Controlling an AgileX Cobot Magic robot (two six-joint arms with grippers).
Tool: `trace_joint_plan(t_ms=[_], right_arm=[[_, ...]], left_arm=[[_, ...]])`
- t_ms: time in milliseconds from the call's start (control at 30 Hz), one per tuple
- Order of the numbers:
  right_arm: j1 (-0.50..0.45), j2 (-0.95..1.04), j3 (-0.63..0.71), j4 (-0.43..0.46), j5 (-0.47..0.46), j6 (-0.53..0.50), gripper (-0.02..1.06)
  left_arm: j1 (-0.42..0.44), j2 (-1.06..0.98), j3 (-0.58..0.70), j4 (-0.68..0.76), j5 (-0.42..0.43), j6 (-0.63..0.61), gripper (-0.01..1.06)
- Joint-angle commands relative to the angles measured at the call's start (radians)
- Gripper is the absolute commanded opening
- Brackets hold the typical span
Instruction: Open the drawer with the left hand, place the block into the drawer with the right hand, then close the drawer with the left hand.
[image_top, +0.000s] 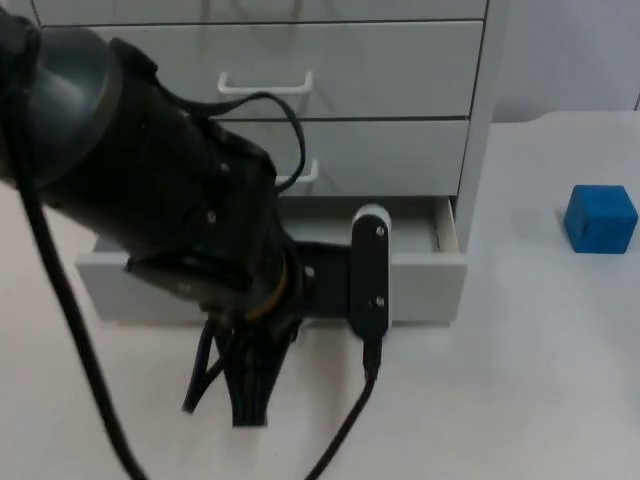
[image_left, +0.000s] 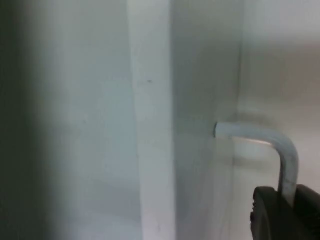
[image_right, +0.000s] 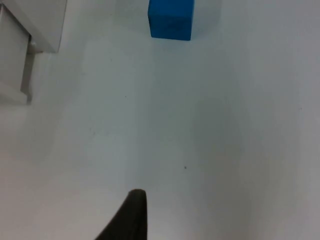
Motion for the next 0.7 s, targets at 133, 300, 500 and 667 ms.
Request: trace_joint_plan(t_ms=[133,300,500,667], right_arm=[[0.003,-0.002,-0.006,0.001,-0.005,-0.005,1.04],[0.003,-0.002,-0.006,0.002,-0.005,-0.005,1.04],[0.003,-0.002,-0.006,0.004,-0.005,-0.005,1.04],[0.003,-0.002,-0.006,0.004,-0.005,-0.005,1.04]], left_arm=[[-0.066,-0.016,0.109,-0.205,-0.029,0.014,0.00],[-0.091,-0.023,0.109,-0.413,-0.029,0.179,0.00],[-0.096,-0.023,0.109,-0.508,-0.024,0.264,0.00],[-0.096,-0.023,0.109,-0.498,-0.034,0.264,0.00]])
